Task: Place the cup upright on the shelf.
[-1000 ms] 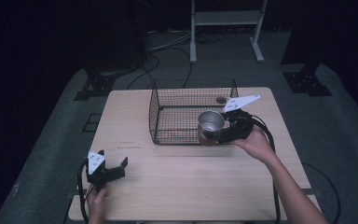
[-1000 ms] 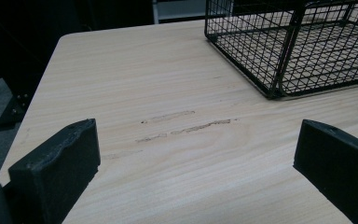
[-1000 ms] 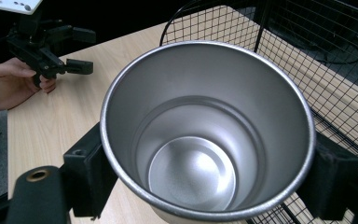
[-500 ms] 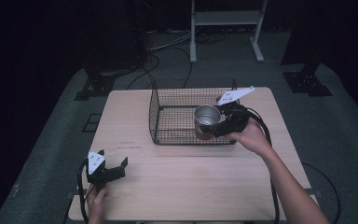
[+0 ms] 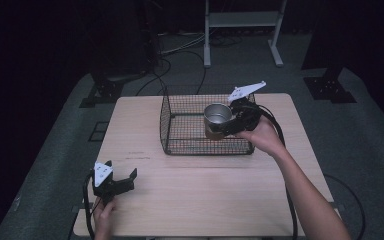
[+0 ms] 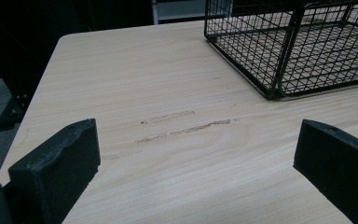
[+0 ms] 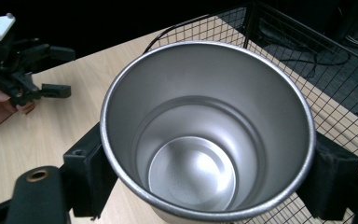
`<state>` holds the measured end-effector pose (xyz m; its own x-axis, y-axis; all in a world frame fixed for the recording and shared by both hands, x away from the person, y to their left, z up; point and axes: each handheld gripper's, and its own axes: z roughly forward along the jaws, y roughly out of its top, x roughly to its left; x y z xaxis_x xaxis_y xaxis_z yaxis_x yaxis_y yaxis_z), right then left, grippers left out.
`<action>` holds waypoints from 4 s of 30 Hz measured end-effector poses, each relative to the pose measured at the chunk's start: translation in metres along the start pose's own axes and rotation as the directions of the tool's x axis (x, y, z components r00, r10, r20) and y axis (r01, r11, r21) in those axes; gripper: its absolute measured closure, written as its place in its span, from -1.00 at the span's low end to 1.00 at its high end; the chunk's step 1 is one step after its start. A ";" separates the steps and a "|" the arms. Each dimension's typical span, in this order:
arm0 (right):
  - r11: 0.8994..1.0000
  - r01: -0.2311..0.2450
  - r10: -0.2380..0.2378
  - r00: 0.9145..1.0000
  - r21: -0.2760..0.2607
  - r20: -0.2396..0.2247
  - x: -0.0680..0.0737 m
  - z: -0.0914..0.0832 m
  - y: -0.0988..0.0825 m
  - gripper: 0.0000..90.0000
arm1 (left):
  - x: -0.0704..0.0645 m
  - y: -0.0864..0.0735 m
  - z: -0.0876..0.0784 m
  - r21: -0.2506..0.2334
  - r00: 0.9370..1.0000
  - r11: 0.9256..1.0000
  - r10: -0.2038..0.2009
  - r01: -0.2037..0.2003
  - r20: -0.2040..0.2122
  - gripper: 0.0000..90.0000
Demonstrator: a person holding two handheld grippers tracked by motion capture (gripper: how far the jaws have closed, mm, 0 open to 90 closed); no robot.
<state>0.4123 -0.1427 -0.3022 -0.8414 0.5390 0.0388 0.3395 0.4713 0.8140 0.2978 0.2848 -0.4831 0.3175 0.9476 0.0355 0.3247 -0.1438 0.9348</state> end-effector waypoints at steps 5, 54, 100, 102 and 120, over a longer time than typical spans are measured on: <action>1.000 -0.015 0.015 1.000 -0.002 0.010 -0.006 0.006 0.009 -0.60 | 0.000 0.000 0.000 0.000 1.000 1.000 -0.001 0.001 0.000 -1.00; 0.994 -0.079 0.072 0.994 0.078 0.086 -0.037 0.073 0.047 -0.60 | 0.001 0.000 -0.001 -0.010 1.000 1.000 -0.018 0.018 0.008 -1.00; 0.970 -0.202 0.181 0.972 0.139 0.148 -0.069 0.123 0.009 -0.60 | 0.002 0.000 -0.002 -0.008 1.000 1.000 -0.015 0.015 0.013 -1.00; 0.969 -0.204 0.183 0.972 0.140 0.150 -0.070 0.124 0.007 -0.60 | 0.002 0.000 -0.002 -0.008 1.000 1.000 -0.015 0.015 0.013 -1.00; 0.955 -0.216 0.176 0.965 0.202 0.196 -0.078 0.140 -0.007 -0.60 | 0.002 0.000 -0.003 -0.008 1.000 1.000 -0.019 0.019 0.014 -1.00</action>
<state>0.5345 -0.0906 -0.3919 -0.6692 0.7401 0.0673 0.5907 0.4748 0.6524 0.2962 0.2880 -0.4823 0.3239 0.9460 0.0133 0.3233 -0.1238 0.9382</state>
